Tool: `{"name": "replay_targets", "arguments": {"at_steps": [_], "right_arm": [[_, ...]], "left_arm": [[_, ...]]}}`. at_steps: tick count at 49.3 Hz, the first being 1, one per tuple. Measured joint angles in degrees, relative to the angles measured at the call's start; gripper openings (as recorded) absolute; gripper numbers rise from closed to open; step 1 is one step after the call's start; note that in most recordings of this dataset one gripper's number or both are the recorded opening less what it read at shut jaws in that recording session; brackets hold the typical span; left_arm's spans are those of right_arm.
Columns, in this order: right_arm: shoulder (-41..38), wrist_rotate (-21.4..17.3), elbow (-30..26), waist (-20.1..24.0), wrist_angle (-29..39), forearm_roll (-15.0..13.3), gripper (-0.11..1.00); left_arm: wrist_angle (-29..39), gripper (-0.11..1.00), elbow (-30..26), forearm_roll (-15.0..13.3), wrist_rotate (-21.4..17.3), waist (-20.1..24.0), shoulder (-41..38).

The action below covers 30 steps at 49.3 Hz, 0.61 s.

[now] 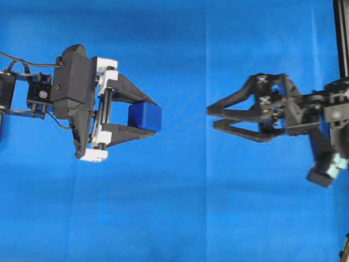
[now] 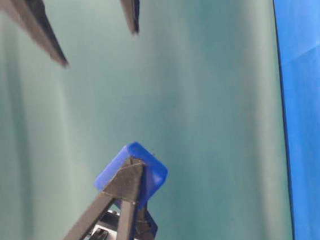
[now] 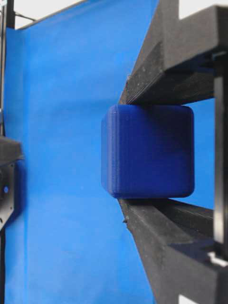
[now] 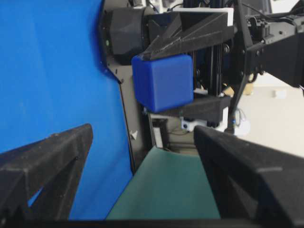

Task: Handover the blue block to the right arm after grasping it with the left arm, then place it in the designated position.
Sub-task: 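Reach the right gripper to the cube and close on it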

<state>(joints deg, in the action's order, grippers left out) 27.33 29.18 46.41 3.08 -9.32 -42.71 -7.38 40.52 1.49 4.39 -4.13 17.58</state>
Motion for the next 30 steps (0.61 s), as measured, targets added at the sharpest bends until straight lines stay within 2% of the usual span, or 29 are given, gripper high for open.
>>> {"name": "replay_targets", "arguments": {"at_steps": [30], "right_arm": [[-18.3,0.1,-16.5,-0.5,0.1,0.0,0.96]], "left_arm": [[0.0,0.49,0.1,0.0,0.0,-0.1,0.0]]}}
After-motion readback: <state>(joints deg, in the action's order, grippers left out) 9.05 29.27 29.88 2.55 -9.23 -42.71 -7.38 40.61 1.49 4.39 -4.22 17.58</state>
